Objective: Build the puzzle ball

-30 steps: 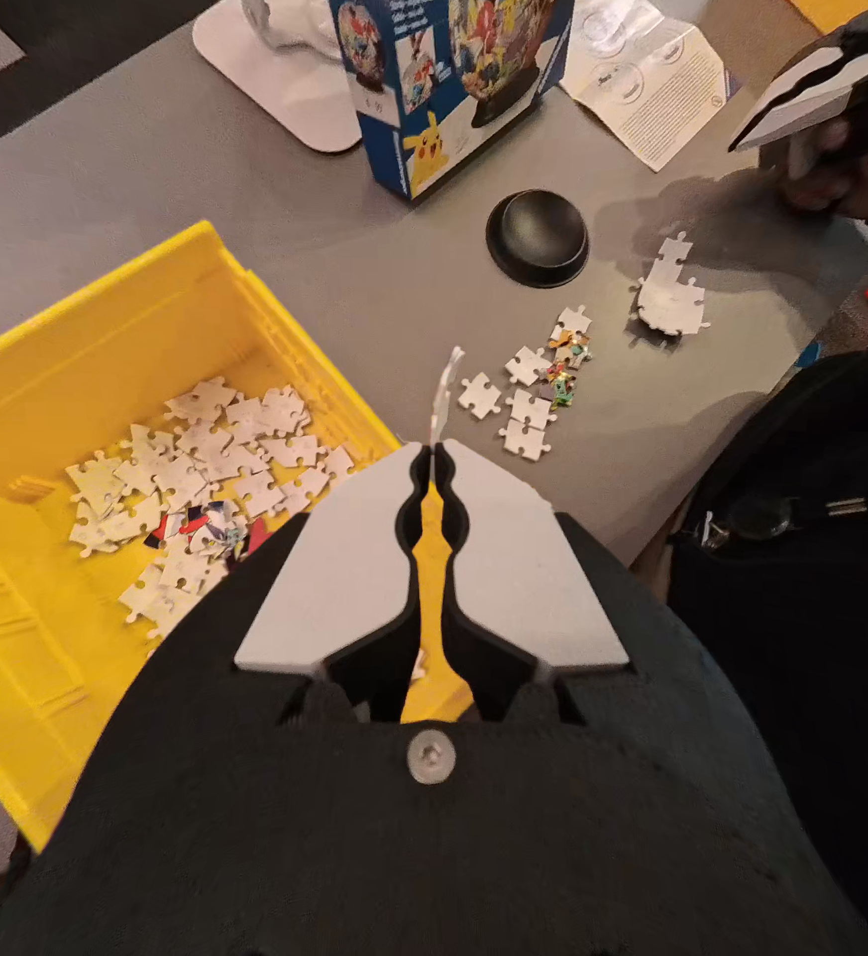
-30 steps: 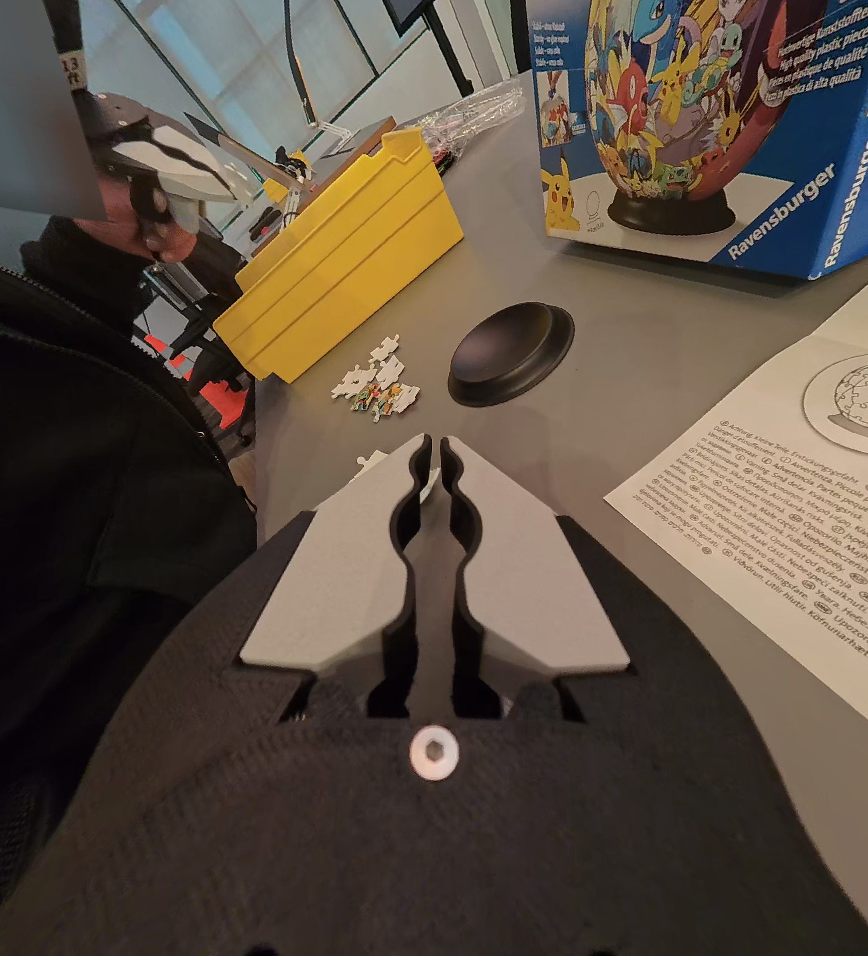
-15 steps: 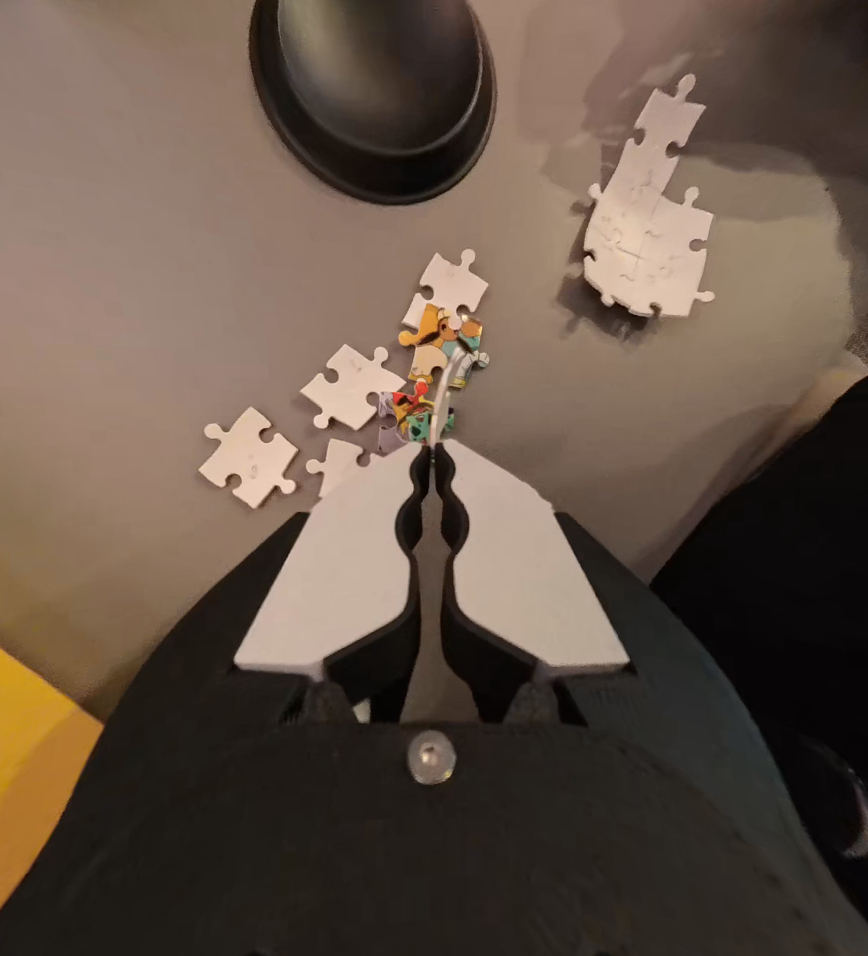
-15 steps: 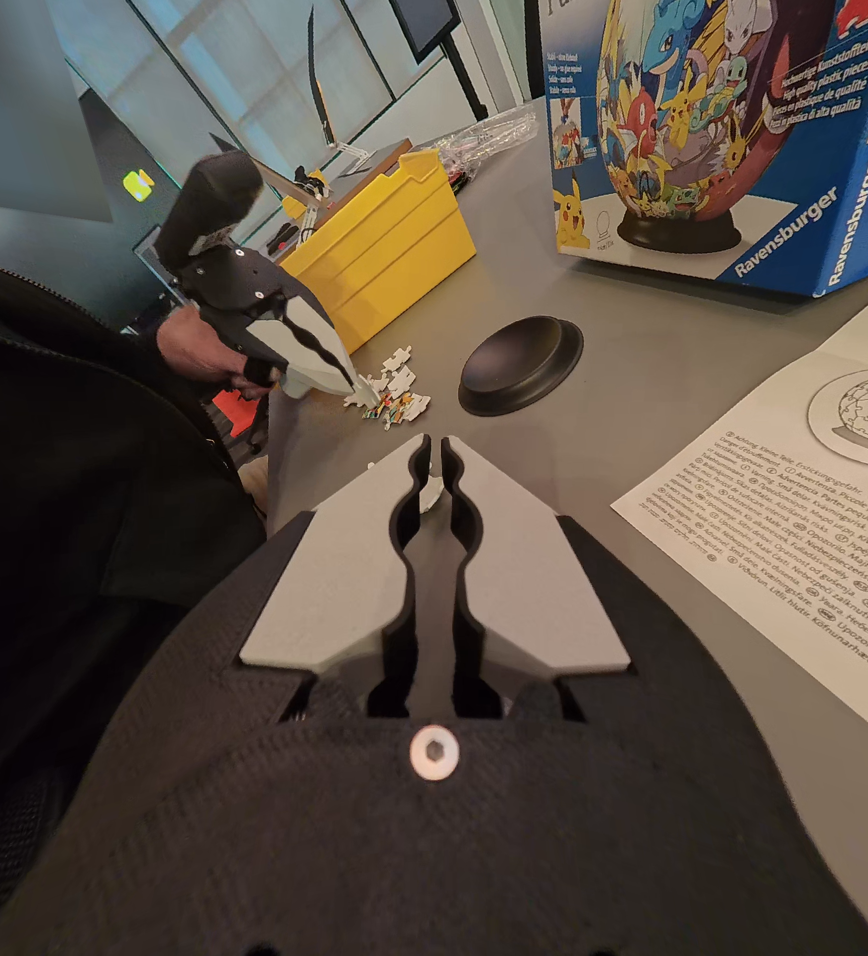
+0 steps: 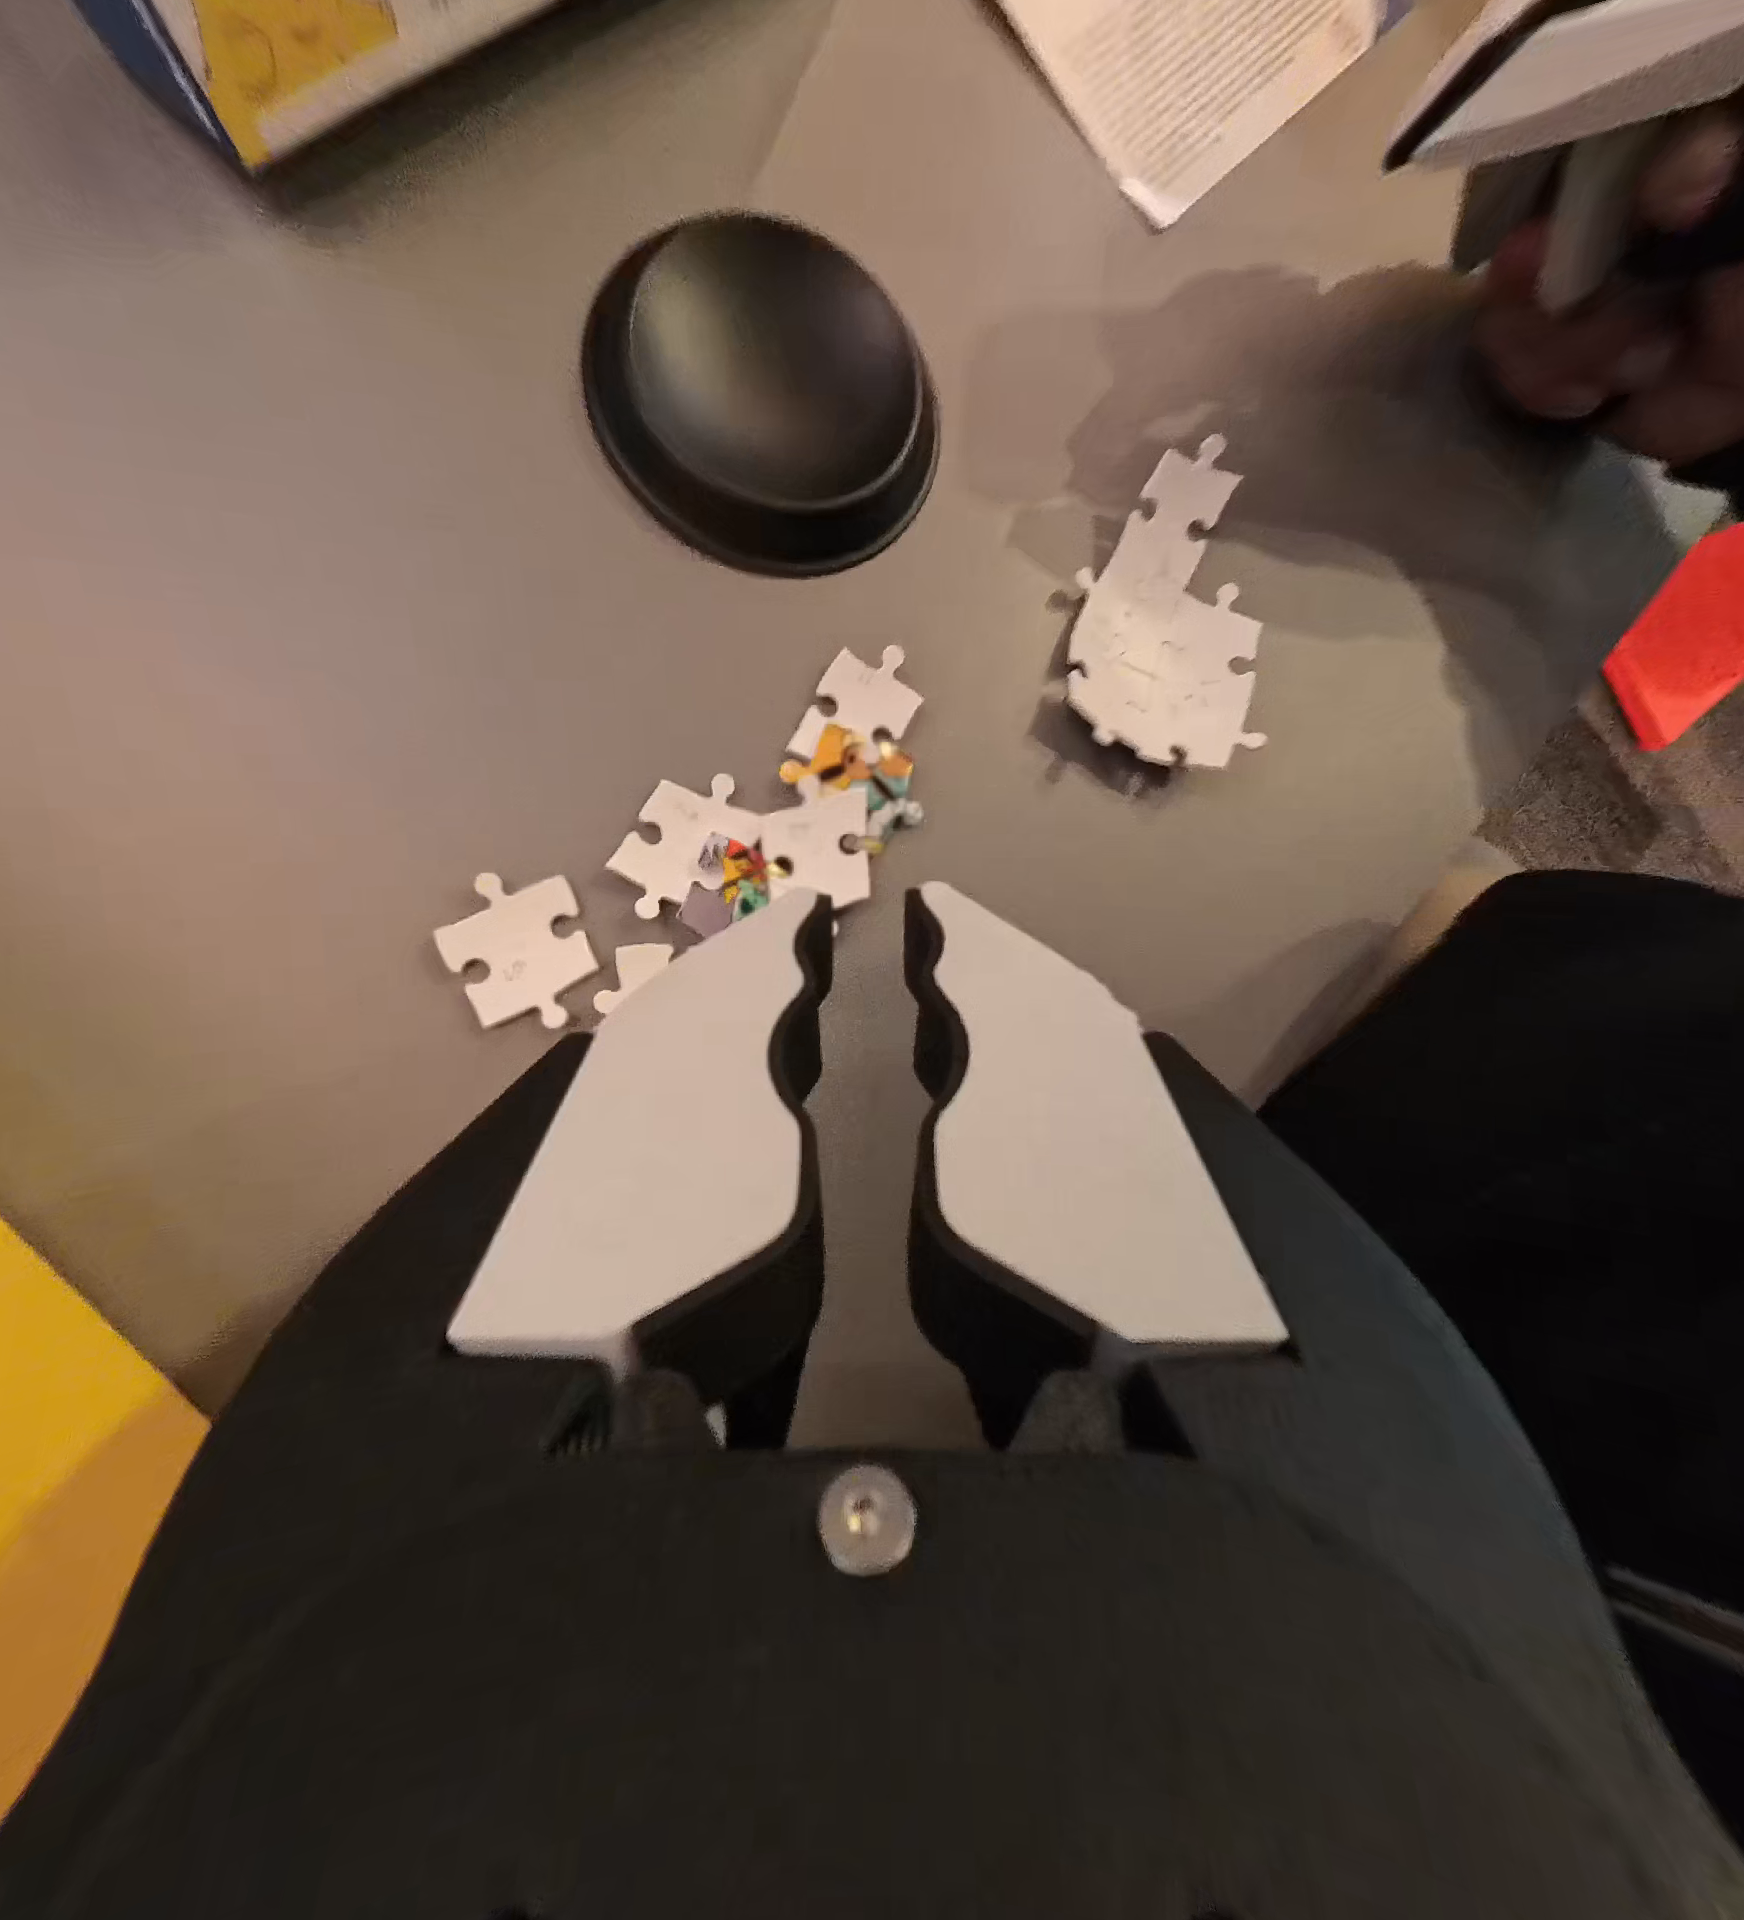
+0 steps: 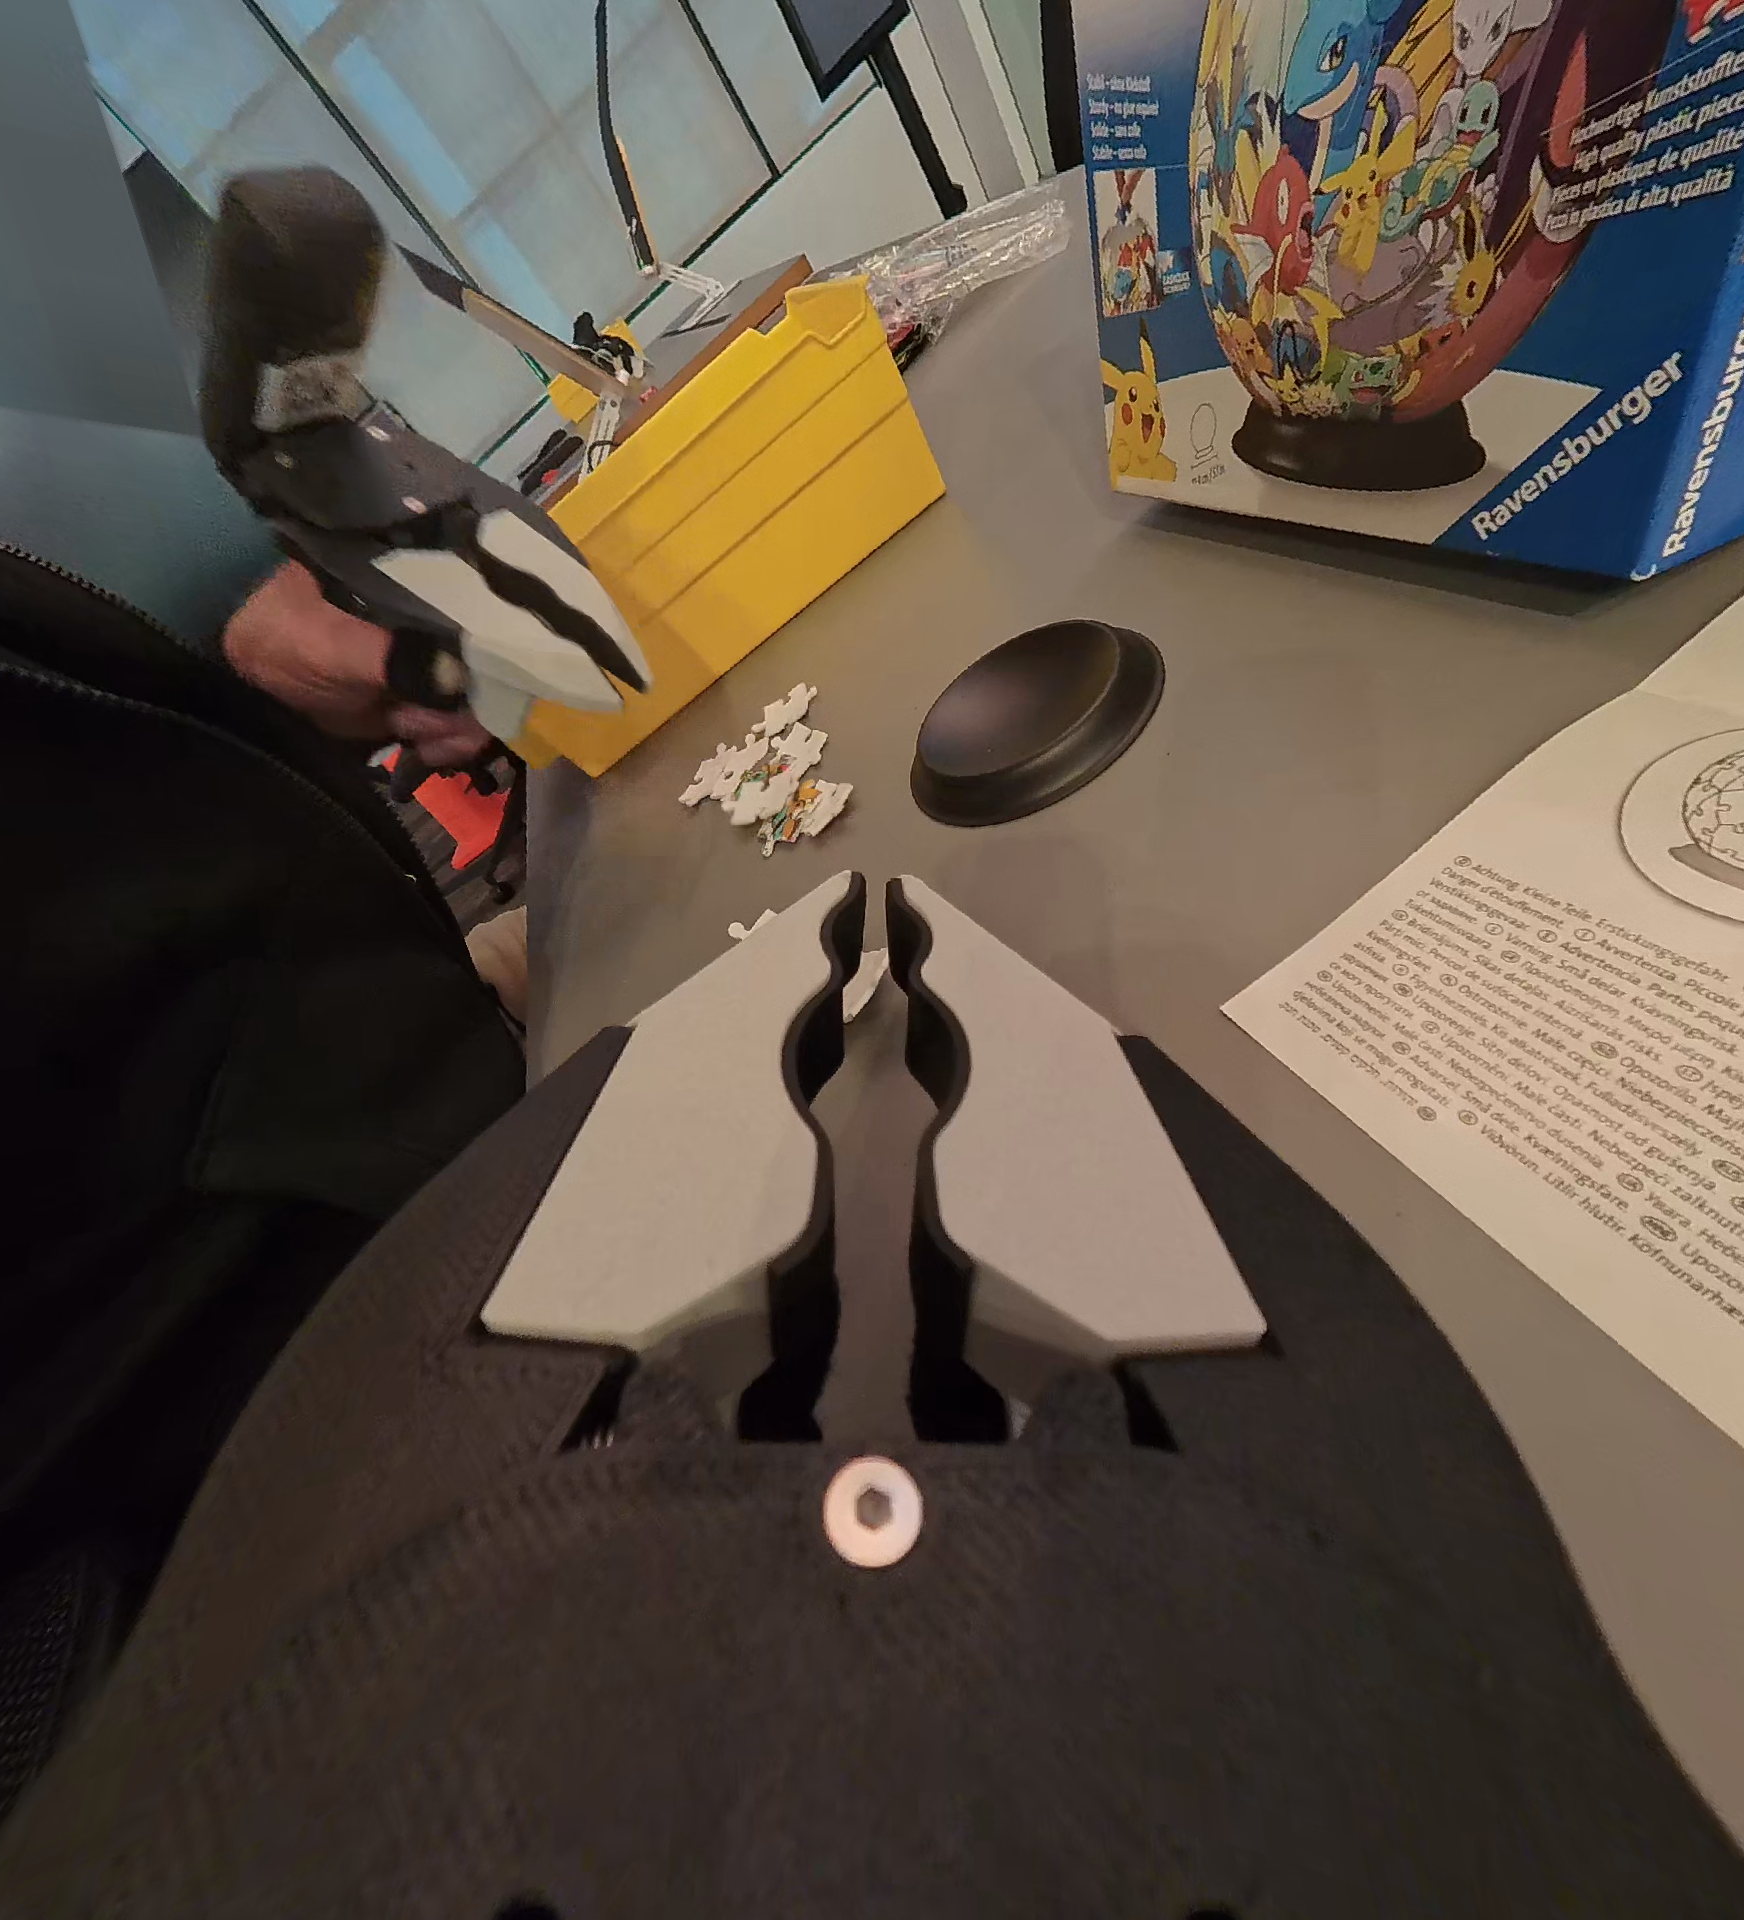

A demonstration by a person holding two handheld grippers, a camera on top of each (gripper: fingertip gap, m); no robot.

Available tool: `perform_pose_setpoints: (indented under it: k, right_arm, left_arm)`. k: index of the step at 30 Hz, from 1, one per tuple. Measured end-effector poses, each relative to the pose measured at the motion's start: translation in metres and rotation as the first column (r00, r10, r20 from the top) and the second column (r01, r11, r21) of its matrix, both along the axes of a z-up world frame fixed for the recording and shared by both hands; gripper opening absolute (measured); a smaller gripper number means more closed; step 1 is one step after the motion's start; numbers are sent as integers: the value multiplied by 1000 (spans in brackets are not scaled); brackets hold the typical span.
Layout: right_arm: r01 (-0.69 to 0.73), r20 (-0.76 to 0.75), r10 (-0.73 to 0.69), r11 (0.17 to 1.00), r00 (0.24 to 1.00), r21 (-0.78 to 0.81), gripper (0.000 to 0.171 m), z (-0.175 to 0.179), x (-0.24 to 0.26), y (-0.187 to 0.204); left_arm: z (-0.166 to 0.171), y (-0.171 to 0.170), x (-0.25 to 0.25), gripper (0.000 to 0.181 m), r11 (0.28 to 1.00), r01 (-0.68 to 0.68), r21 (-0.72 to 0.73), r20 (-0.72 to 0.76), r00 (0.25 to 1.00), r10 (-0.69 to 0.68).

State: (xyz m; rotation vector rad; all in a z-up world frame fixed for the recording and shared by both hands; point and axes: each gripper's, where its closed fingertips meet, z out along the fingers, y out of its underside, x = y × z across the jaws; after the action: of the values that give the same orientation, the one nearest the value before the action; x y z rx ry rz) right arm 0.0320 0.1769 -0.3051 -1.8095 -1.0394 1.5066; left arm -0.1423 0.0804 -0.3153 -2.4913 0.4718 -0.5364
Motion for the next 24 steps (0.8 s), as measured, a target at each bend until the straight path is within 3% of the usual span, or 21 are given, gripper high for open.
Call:
perform_pose_setpoints:
  k: [1, 4, 7, 11, 13, 19, 24]
  right_arm:
    - [0, 1, 0, 1000, 1000, 1, 3, 0, 0, 0]
    - [1, 0, -1, 1000, 1000, 0, 2, 0, 0, 0]
    - [2, 2, -2, 1000, 1000, -1, 3, 0, 0, 0]
    - [3, 2, -3, 1000, 1000, 0, 2, 0, 0, 1]
    - [6, 3, -6, 1000, 1000, 1, 2, 0, 0, 1]
    - [10, 10, -10, 1000, 1000, -2, 3, -2, 0, 2]
    - [12, 12, -12, 1000, 1000, -6, 2, -2, 0, 2]
  left_arm:
    - [17, 0, -2, 10, 999, -4, 40, 18, 1000, 3]
    - [67, 4, -43, 7, 978, -88, 187, 6, 996, 88]
    - [83, 3, -125, 14, 940, -222, 258, -105, 961, 255]
    - [29, -9, -227, 22, 926, -332, 178, -326, 868, 374]
    - [-6, -15, -253, 37, 924, -377, 65, -370, 851, 373]
    - [-58, -11, -266, 40, 930, -365, -49, -400, 860, 317]
    - [-61, -6, -268, 27, 930, -367, -30, -404, 856, 324]
